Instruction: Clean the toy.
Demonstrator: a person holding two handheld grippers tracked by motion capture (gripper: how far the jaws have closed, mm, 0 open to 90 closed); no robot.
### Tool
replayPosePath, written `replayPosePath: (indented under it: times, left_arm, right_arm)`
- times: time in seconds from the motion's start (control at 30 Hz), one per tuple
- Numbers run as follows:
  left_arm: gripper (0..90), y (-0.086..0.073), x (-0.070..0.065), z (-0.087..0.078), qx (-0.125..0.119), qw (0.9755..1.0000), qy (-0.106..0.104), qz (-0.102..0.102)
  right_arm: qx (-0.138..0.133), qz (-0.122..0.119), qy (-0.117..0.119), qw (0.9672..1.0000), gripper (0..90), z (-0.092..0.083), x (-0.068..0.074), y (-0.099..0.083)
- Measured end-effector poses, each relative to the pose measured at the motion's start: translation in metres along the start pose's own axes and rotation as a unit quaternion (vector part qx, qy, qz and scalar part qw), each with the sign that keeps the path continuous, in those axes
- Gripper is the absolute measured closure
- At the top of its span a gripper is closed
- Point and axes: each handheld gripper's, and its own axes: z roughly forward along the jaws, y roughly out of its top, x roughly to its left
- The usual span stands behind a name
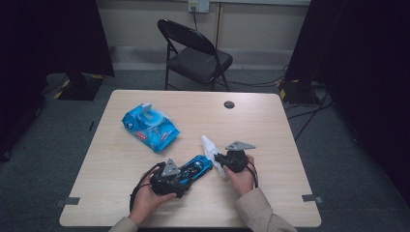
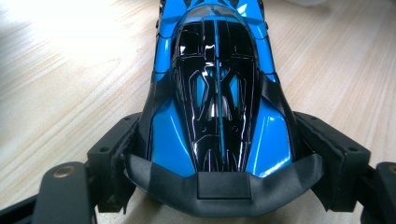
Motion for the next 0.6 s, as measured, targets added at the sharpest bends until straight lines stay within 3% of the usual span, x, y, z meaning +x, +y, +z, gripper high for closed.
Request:
replayPosePath:
  times: [0.17, 0.4, 0.5, 0.6]
  left_arm:
    - [23.4, 0.003, 0.002, -0.009, -0.002, 1.0000, -0.003, -0.001]
    - [25.4, 0.018, 0.004, -0.025, -0.029, 0.9994, -0.015, -0.007]
    - [29.4, 0.029, 0.002, -0.022, -0.035, 0.9991, -0.023, -0.006]
    - [28.8, 0.041, 0.003, -0.012, -0.021, 0.9997, -0.015, 0.003]
  right_arm:
    - [-0.017, 0.003, 0.008, 0.9998, 87.1, -0.014, -0.003, 0.003]
    - [-0.014, -0.005, 0.011, 0.9998, 87.0, -0.027, -0.005, 0.001]
    - [-0.011, -0.003, 0.012, 0.9999, 86.9, -0.030, -0.006, -0.003]
    - [-0.005, -0.003, 0.013, 0.9999, 86.9, -0.031, -0.005, -0.007]
